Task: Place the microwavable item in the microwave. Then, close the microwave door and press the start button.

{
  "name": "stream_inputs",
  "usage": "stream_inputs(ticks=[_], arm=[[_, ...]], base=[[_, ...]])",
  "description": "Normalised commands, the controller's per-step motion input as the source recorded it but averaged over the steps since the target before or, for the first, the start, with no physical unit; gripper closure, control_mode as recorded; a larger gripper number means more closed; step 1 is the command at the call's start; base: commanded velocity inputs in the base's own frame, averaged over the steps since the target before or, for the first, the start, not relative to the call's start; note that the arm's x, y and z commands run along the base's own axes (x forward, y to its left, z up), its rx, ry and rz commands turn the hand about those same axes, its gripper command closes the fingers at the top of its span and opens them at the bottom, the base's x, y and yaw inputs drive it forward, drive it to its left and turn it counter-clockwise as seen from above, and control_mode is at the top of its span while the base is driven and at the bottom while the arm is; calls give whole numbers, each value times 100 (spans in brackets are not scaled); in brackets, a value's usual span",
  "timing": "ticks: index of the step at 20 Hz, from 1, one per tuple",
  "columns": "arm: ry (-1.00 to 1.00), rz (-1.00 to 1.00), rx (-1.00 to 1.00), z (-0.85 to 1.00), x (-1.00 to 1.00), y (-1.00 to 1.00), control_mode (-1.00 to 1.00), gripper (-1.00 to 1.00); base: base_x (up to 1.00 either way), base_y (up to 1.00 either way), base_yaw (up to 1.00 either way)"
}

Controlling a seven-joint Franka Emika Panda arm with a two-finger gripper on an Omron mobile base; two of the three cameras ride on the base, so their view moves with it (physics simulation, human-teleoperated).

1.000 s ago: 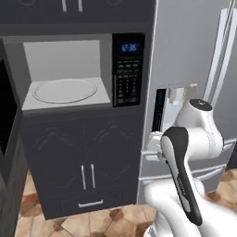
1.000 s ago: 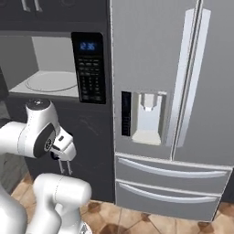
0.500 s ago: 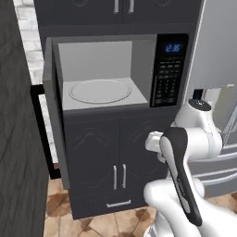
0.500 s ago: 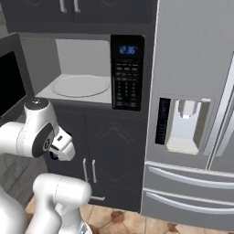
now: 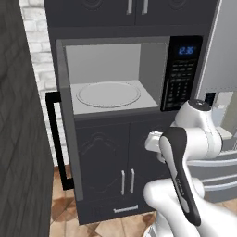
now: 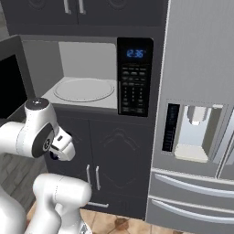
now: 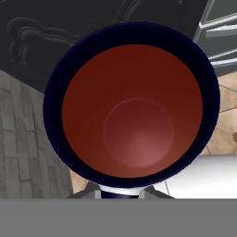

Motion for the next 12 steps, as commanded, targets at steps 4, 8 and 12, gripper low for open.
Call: stream_inputs(ticks=[4, 8, 12], arm=[[0, 0, 0, 0, 0, 0, 100, 100], [0, 0, 0, 0, 0, 0, 100, 100], [0, 0, 0, 0, 0, 0, 100, 100]], base=[[0, 0, 0], [0, 0, 0], [0, 0, 0]])
